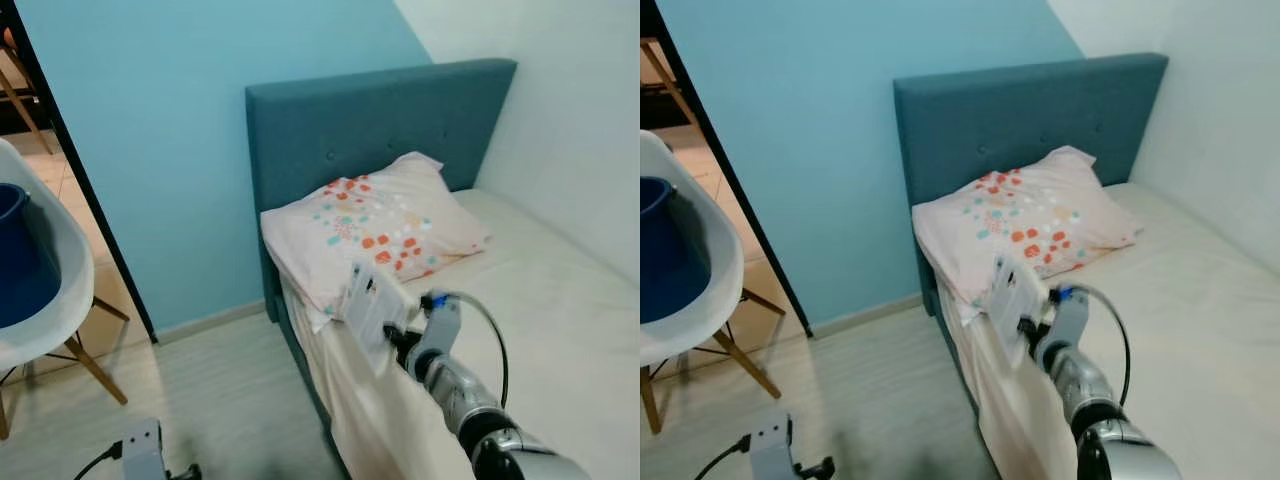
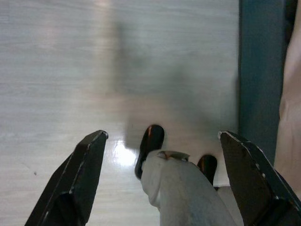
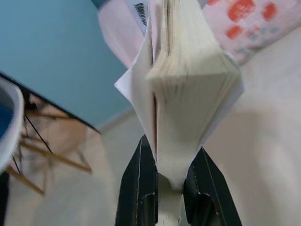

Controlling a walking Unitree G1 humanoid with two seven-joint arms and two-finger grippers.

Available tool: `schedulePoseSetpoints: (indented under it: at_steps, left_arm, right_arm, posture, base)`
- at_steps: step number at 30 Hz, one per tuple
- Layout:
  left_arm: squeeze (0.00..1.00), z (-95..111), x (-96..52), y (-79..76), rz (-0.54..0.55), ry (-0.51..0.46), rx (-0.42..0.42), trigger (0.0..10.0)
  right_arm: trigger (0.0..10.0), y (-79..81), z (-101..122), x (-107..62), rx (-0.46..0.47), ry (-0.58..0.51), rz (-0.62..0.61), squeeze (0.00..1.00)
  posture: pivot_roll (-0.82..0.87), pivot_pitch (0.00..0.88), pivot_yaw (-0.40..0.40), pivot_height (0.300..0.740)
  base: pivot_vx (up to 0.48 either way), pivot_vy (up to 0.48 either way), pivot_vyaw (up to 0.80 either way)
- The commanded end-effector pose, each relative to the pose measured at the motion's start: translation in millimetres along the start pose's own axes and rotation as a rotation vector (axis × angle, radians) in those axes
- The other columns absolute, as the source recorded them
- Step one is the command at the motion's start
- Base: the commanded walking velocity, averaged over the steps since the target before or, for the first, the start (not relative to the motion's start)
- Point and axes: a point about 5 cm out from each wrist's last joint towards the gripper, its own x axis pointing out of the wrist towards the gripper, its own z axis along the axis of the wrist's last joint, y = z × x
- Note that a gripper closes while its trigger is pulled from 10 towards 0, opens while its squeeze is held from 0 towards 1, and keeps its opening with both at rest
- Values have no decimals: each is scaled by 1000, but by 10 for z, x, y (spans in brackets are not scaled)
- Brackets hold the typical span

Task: Clean up the room

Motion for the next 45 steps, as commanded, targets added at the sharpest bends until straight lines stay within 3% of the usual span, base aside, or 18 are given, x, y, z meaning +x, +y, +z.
schedulePoseSetpoints:
  at_steps: [1, 11, 14, 20, 30, 34, 45]
  left_arm:
    - [0, 32, 5, 30, 16, -6, -3, 10000]
    - [0, 13, 0, 29, 13, -6, 3, 10000]
    - [0, -27, -11, 64, 23, 0, 3, 10000]
    - [0, -43, -18, 95, 29, 1, -5, 10000]
    - [0, 34, -9, 147, 36, -21, -2, 10000]
    - [0, 41, -13, 186, 38, -24, 14, 10000]
    - [0, 3, -46, 349, 55, -26, 39, 10000]
  right_arm:
    - [10000, -36, 15, -9, 56, -3, -9, 0]
    - [10000, -117, -22, -55, 230, 30, 28, 0]
    - [10000, -225, 16, -99, 288, 10, 6, 0]
    - [10000, -260, 58, -115, 304, 10, 22, 0]
    - [10000, -125, 71, -70, 354, 7, 114, 0]
    - [10000, 17, 43, -28, 366, 18, 186, 0]
    - [10000, 138, 85, 32, 391, -5, 203, 0]
  posture:
    - [-85, 0, -31, 710]
    - [-87, 0, -31, 675]
    - [-88, 0, -29, 660]
    - [-88, 0, -25, 645]
    - [-77, 0, -8, 615]
    - [-68, 0, 6, 595]
    - [-40, 14, 30, 560]
  base:
    - [0, 0, 0]
    - [0, 0, 0]
    - [0, 0, 0]
    - [0, 0, 0]
    - [0, 0, 0]
    - [0, 0, 0]
    - [0, 0, 0]
